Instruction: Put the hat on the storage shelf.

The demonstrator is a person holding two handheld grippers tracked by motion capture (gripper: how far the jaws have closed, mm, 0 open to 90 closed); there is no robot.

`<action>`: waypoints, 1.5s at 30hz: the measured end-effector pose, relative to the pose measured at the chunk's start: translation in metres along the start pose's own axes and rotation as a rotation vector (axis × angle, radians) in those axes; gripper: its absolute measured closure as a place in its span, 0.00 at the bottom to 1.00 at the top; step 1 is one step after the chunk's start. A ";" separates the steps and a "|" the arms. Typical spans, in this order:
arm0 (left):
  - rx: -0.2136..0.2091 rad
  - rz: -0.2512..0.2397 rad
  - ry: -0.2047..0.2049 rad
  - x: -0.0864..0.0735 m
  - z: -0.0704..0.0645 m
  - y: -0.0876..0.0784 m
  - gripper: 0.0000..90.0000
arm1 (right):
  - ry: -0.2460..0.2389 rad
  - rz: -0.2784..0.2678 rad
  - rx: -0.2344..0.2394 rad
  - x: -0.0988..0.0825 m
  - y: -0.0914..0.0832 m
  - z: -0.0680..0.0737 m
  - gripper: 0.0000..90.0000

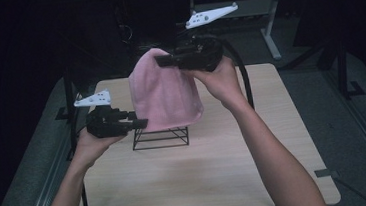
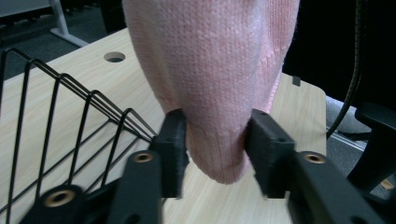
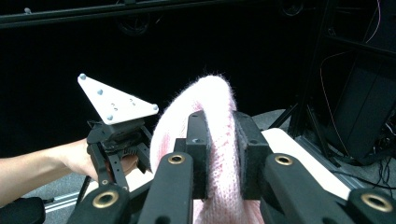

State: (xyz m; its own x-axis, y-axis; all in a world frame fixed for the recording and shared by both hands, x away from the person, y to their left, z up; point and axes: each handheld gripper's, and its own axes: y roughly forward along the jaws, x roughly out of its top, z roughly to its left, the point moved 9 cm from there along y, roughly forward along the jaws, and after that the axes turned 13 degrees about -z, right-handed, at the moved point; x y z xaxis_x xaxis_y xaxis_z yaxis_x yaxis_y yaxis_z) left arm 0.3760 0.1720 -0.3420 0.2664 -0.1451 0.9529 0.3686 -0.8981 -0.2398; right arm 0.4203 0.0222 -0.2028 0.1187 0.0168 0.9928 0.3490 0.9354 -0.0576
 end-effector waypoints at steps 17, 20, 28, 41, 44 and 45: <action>0.075 0.000 0.030 0.012 0.019 -0.011 0.90 | 0.000 -0.011 -0.014 0.005 0.005 -0.009 0.87; 0.104 0.003 0.037 0.014 0.027 -0.014 0.90 | -0.006 -0.006 -0.023 0.005 0.008 -0.014 0.87; 0.140 0.018 0.024 0.010 0.044 -0.012 0.90 | -0.014 0.012 -0.043 -0.001 0.021 -0.029 0.86; 0.187 0.057 0.031 0.006 0.066 -0.007 0.90 | 0.026 0.012 -0.059 -0.013 0.030 -0.055 0.86; 0.197 0.066 0.031 0.004 0.069 -0.006 0.90 | 0.029 0.014 -0.057 -0.014 0.031 -0.057 0.86; 0.201 0.069 0.035 0.003 0.069 -0.006 0.90 | 0.025 0.017 -0.056 -0.015 0.031 -0.057 0.86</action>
State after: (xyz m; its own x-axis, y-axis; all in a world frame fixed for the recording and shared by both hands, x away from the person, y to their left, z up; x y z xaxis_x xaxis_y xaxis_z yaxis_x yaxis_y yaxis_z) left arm 0.4365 0.2055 -0.3502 0.2672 -0.2207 0.9380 0.5215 -0.7854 -0.3333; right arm 0.4823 0.0312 -0.2255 0.1480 0.0232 0.9887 0.3979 0.9139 -0.0810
